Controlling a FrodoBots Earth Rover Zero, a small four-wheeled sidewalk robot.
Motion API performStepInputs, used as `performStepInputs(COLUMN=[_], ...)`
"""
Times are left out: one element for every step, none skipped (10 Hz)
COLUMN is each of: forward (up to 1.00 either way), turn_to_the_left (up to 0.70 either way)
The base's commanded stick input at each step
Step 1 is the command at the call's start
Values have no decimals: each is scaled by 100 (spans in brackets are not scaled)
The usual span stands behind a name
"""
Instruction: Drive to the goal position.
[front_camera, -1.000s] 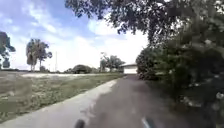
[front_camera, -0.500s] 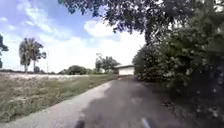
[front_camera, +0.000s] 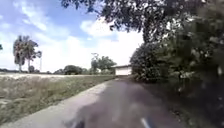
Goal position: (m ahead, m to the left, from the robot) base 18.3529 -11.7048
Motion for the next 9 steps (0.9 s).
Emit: performStepInputs(forward=[69,69,69,69,69,69,69,69,69], turn_to_the_left=[12,3,3,3,3,3,3,3,3])
